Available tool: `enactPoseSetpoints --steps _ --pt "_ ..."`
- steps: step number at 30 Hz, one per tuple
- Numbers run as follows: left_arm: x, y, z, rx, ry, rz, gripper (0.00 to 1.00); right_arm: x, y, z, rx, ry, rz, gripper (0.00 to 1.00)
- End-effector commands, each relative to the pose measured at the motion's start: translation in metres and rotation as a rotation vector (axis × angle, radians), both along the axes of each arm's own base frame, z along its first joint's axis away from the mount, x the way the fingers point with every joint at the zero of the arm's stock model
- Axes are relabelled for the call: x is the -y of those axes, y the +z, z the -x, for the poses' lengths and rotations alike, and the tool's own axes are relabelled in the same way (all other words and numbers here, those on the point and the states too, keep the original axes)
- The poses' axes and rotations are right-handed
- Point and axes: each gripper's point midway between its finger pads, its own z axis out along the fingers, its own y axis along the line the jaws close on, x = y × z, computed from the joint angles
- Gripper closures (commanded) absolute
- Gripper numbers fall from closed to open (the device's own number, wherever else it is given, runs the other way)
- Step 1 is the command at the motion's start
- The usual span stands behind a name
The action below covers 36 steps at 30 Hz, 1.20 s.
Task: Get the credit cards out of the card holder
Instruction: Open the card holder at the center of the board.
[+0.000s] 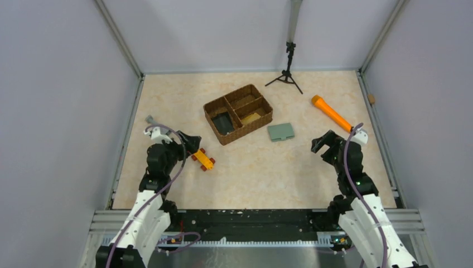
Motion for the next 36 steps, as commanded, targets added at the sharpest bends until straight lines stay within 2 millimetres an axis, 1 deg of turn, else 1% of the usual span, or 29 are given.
enactPoseSetpoints --steps 1,3,4,8,11,13,17,24,29,33,34,36 --pt "0.006 0.024 -0.002 0.087 -0.036 0.015 0.01 -0.008 0.022 -0.004 0.048 0.023 -0.050 0.03" --pt "0.007 0.022 -0.001 0.090 -0.047 0.012 0.01 -0.015 0.021 -0.006 0.050 0.043 -0.083 0.04" --pt "0.011 0.022 0.001 0.100 -0.072 0.013 0.01 -0.018 0.020 -0.008 0.053 0.050 -0.101 0.04" --pt "0.033 0.024 0.006 0.160 -0.210 0.026 0.01 -0.035 0.017 -0.017 0.066 0.098 -0.179 0.09" --pt "0.045 0.020 0.005 0.123 -0.282 0.044 0.01 -0.052 0.015 -0.026 0.071 0.172 -0.232 0.10" --pt "0.053 0.019 0.006 0.114 -0.326 0.056 0.01 -0.059 0.011 -0.033 0.060 0.195 -0.257 0.11" --pt "0.069 0.023 0.012 0.137 -0.393 0.064 0.01 -0.071 0.001 -0.047 0.027 0.219 -0.304 0.12" --pt "0.092 0.027 0.020 0.160 -0.476 0.021 0.01 -0.079 -0.021 -0.067 -0.014 0.177 -0.407 0.14" --pt "0.107 0.031 0.027 0.185 -0.534 -0.005 0.01 -0.083 -0.041 -0.081 -0.062 0.155 -0.430 0.15" --pt "0.113 0.034 0.033 0.212 -0.569 -0.018 0.01 -0.090 -0.061 -0.092 -0.127 0.165 -0.449 0.16" --pt "0.114 0.035 0.034 0.218 -0.573 -0.022 0.01 -0.093 -0.069 -0.093 -0.147 0.167 -0.458 0.16" --pt "0.115 0.036 0.035 0.225 -0.576 -0.026 0.01 -0.097 -0.074 -0.098 -0.154 0.176 -0.485 0.17"
